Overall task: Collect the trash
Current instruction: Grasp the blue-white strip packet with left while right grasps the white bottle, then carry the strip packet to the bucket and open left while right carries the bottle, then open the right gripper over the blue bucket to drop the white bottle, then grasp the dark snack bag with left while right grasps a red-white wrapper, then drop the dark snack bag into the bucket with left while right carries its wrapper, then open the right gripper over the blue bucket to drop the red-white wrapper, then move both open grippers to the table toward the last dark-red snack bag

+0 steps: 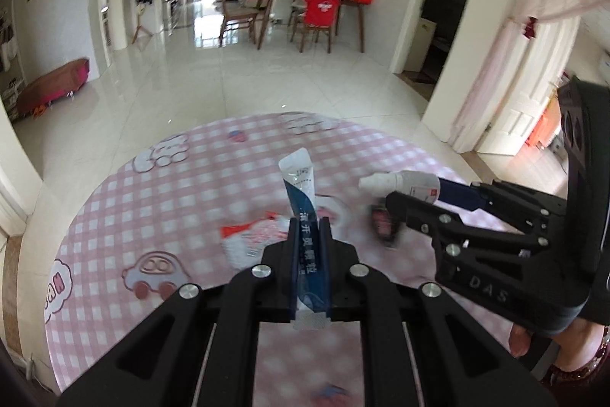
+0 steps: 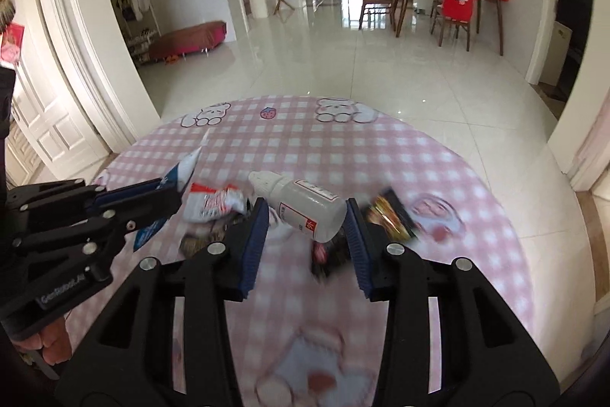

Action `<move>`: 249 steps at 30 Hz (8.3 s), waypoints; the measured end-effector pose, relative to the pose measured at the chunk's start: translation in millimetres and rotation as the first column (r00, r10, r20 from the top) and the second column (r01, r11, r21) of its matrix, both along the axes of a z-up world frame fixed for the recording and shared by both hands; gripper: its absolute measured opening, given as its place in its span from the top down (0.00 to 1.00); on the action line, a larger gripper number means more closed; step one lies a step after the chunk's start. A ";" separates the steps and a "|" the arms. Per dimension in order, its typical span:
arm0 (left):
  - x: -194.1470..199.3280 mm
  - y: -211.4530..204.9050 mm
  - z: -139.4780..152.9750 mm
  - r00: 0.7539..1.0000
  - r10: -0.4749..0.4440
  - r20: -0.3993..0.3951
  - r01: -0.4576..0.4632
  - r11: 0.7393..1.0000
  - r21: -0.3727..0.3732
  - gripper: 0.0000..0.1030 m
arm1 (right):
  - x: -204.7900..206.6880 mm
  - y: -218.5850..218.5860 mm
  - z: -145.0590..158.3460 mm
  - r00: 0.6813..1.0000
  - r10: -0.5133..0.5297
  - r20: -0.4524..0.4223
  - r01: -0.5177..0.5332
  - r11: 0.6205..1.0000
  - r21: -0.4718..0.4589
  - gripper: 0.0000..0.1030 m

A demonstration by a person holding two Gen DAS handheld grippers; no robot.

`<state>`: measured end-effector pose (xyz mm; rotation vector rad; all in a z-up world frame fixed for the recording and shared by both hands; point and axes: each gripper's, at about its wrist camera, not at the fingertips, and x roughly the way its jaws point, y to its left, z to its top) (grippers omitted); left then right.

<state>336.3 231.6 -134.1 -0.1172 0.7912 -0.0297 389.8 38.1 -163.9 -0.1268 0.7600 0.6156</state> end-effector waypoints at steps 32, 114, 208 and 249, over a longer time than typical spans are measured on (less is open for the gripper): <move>-44.6 -451.0 -64.7 0.765 -0.625 -0.153 0.623 0.779 -0.069 0.46 | -207.2 -453.2 -47.2 0.695 -0.715 -0.080 0.692 0.633 0.347 0.61; 16.5 -13.6 -73.3 0.989 -0.065 -0.135 0.095 0.967 0.236 0.61 | -49.1 -14.1 -14.5 0.991 -0.124 -0.051 0.131 0.974 0.182 0.36; -34.7 -441.2 -109.5 0.852 -0.500 -0.153 0.518 0.849 0.109 0.35 | -187.3 -449.7 -83.3 0.691 -0.708 -0.144 0.718 0.652 0.243 0.82; -36.9 -343.5 -57.9 0.920 -0.386 -0.072 0.390 0.919 0.063 0.24 | -163.6 -378.5 -54.4 0.786 -0.604 -0.131 0.614 0.738 0.279 0.45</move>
